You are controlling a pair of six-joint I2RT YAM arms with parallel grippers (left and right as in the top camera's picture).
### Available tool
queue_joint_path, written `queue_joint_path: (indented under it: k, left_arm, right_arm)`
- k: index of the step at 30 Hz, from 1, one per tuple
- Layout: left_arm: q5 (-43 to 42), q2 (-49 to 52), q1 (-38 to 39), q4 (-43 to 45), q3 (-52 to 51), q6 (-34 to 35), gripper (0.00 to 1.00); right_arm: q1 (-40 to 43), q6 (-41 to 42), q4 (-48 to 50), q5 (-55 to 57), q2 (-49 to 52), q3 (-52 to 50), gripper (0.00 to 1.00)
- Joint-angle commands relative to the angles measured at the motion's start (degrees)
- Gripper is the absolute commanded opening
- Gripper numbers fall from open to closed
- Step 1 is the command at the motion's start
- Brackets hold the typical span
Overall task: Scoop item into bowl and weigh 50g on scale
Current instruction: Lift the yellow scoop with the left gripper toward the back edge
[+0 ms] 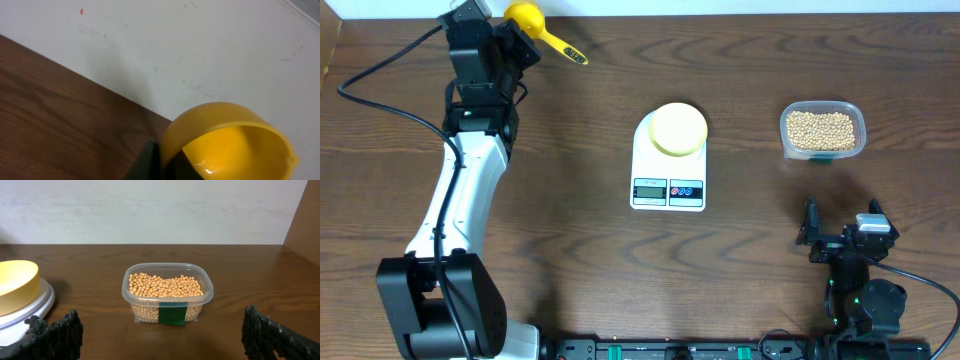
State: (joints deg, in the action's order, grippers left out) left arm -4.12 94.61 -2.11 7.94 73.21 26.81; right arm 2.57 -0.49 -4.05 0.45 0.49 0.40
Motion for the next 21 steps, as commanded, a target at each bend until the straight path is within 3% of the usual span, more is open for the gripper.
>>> queue_joint_path:
  k: [1,13,21]
  left_arm:
    - [0.31,0.00,-0.17,0.33,0.59,-0.09,0.08]
    - [0.31,0.00,-0.17,0.33,0.59,-0.09,0.07]
    - [-2.93,0.00,-0.17,0.55,0.59,4.00,0.07]
  right_arm:
    - [0.22,-0.44,-0.26,-0.13,0.00,-0.09,0.99]
    - [0.24,-0.44,-0.26,-0.13,0.00,-0.09,0.99]
    - [0.22,-0.44,-0.26,-0.13,0.00,-0.09,0.99]
